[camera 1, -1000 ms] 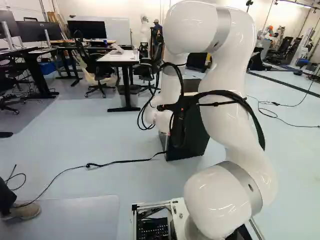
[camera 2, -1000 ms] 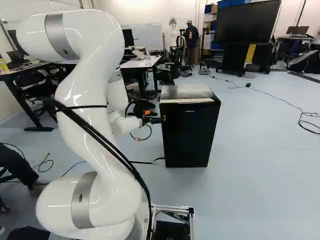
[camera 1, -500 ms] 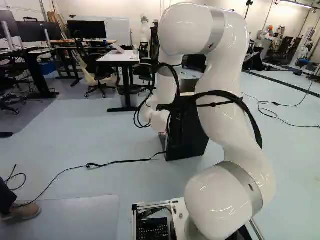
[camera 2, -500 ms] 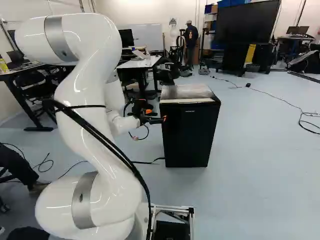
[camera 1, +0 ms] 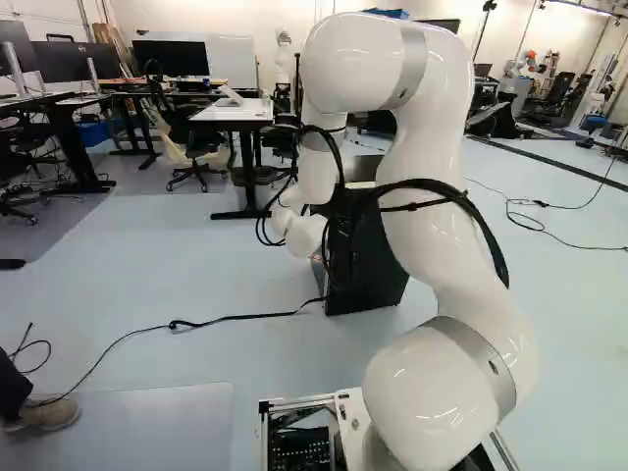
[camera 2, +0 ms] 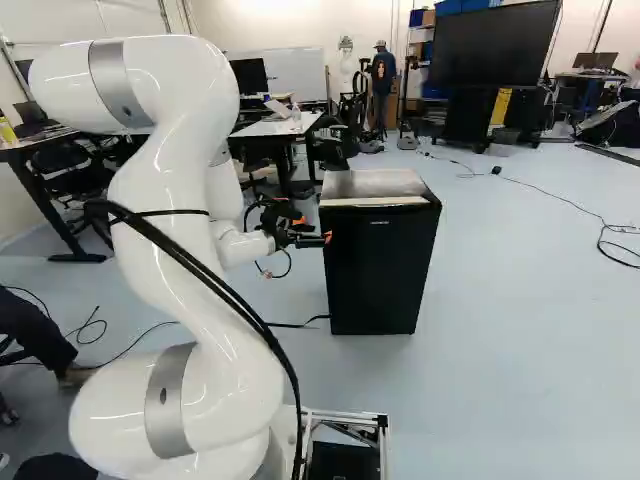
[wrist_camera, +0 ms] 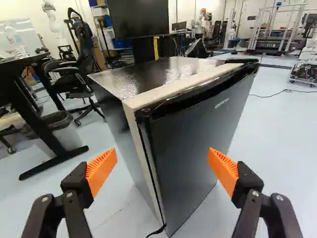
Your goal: Open the fridge door
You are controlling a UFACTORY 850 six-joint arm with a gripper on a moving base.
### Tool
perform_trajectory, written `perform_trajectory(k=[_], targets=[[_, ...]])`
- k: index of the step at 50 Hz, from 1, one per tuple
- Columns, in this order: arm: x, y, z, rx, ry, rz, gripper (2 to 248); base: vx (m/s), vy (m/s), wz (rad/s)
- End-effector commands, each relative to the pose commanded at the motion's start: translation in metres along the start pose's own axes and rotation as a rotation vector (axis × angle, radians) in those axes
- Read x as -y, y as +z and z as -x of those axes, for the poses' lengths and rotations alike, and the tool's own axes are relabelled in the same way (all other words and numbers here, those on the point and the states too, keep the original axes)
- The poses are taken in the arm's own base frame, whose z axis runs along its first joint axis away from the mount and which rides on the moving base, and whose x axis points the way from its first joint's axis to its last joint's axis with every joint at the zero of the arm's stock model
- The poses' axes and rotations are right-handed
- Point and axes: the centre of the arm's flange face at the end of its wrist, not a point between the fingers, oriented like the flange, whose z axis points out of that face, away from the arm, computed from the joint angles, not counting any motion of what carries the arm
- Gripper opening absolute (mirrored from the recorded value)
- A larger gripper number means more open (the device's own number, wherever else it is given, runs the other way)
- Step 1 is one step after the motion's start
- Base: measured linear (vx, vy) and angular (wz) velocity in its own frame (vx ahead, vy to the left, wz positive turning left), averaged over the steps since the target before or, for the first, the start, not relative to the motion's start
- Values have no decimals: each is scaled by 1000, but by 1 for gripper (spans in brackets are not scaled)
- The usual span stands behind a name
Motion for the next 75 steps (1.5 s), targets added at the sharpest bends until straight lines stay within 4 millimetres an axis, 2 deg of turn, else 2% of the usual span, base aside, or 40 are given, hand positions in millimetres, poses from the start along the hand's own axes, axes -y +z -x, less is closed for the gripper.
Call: perform_trajectory(k=[32,60,75], targets=[[24,-5,5,-48,54,96,247,0,0,0],[51,18,41,-40,41,99,247,0,0,0],[55,27,45,-44,53,123,247,0,0,0]])
